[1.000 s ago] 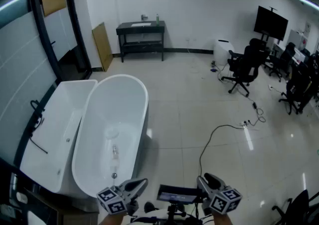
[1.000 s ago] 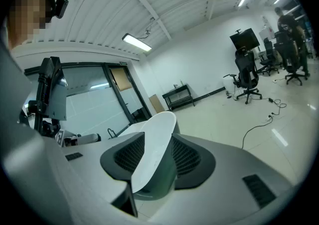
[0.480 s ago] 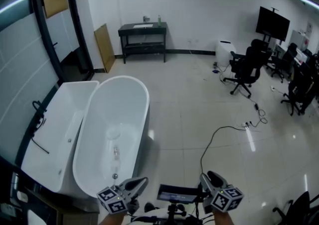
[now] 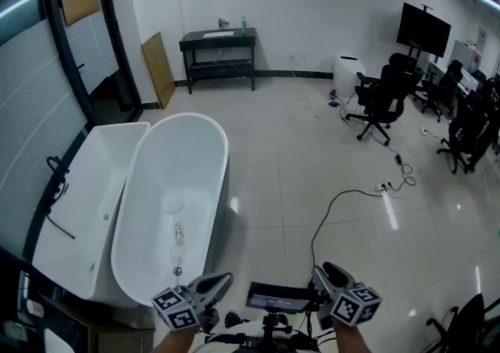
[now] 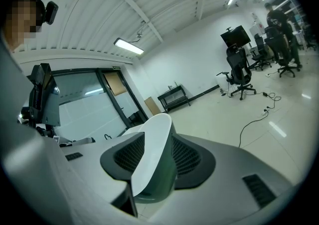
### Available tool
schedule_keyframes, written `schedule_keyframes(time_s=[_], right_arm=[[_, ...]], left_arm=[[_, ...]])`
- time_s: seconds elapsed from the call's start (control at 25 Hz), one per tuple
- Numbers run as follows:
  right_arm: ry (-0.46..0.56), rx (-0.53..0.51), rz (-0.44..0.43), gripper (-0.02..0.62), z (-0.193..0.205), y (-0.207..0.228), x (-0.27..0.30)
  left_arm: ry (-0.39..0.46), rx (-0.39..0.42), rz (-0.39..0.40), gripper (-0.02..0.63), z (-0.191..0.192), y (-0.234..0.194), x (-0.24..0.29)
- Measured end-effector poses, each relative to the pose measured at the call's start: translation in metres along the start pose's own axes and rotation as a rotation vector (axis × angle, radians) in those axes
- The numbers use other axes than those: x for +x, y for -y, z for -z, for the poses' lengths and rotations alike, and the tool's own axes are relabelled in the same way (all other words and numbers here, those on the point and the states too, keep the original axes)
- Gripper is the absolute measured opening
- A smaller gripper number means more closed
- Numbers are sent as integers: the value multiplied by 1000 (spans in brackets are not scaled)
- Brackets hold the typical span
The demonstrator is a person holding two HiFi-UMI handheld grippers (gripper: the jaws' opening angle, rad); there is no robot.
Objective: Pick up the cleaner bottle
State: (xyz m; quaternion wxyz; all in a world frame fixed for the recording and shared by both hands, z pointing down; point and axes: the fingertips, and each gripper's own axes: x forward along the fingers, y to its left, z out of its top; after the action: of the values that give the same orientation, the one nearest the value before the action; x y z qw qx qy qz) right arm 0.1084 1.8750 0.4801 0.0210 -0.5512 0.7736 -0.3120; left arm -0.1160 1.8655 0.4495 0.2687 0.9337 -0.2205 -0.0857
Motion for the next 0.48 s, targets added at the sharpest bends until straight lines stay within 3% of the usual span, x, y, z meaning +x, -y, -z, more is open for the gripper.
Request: schedule_keyframes(time_s=[0.48], right_arm=[[29, -12, -8, 156, -9, -1, 4]], left_arm=[[-19, -22, -23, 3, 3, -1, 0]])
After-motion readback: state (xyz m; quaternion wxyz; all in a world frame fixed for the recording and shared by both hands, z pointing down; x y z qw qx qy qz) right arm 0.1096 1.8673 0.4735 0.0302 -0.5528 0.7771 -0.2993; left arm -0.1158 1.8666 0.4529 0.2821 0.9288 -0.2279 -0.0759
